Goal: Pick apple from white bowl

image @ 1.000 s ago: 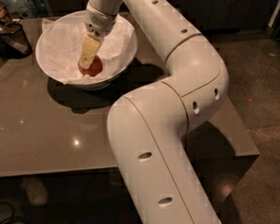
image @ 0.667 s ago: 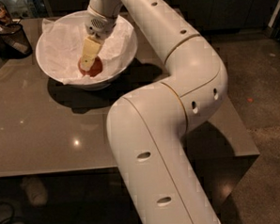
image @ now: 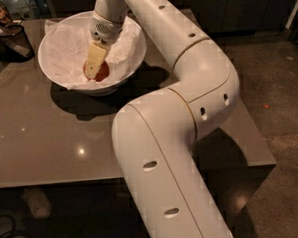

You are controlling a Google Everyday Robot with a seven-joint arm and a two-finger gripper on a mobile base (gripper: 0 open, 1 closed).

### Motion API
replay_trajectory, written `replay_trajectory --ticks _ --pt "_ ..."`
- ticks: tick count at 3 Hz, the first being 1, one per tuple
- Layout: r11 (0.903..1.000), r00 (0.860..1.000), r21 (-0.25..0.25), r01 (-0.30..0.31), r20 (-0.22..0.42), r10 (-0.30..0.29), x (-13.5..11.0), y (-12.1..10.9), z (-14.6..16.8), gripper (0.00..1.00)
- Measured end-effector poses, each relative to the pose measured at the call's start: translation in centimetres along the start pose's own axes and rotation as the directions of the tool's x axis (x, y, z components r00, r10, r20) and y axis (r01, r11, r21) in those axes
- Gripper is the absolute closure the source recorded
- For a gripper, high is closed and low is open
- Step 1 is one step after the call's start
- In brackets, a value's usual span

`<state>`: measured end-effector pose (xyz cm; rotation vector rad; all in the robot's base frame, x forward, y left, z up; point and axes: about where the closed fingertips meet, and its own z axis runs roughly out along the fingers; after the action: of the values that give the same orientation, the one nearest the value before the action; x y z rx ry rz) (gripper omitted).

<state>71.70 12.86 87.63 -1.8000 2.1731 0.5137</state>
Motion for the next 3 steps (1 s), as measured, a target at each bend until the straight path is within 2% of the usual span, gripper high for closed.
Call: replay_trajectory --ticks 3 --pt "0.9992 1.0 -0.04 -0.003 0.006 0.004 0.3 0.2 1.7 0.24"
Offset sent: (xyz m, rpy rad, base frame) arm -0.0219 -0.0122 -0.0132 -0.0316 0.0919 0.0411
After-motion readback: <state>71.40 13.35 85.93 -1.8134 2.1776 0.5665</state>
